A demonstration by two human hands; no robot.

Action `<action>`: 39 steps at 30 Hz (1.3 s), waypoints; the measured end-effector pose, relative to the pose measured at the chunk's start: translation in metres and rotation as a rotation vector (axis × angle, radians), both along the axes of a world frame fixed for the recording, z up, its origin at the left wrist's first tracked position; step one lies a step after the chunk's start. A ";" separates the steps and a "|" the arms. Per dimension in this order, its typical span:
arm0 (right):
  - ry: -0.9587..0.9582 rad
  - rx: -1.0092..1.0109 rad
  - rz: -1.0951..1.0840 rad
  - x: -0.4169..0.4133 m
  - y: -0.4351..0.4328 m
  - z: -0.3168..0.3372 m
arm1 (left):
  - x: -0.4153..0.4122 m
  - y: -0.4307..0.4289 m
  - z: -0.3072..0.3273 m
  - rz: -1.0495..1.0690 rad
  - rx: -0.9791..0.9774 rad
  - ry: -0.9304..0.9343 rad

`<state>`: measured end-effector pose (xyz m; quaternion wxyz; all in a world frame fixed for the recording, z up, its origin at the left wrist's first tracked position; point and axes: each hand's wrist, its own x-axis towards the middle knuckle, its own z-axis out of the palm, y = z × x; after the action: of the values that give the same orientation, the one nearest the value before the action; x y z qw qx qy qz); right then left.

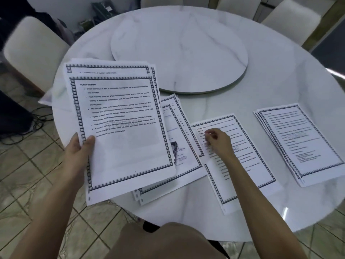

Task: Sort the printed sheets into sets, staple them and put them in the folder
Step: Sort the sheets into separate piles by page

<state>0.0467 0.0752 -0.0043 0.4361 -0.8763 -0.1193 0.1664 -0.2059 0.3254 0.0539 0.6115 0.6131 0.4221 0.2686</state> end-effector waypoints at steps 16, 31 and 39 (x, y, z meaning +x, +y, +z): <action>-0.093 -0.290 -0.289 0.039 -0.136 -0.011 | 0.042 -0.043 -0.016 -0.135 -0.051 0.085; 0.008 -0.511 -0.263 0.043 -0.132 -0.006 | 0.066 -0.068 -0.034 -0.134 -0.069 0.151; -0.123 -0.197 -0.316 0.051 -0.156 0.014 | 0.066 -0.072 -0.039 -0.132 -0.081 0.160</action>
<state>0.0980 -0.0806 0.0099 0.3609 -0.9311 0.0101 0.0529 -0.1403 0.2536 0.0148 0.6165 0.6338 0.4388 0.1603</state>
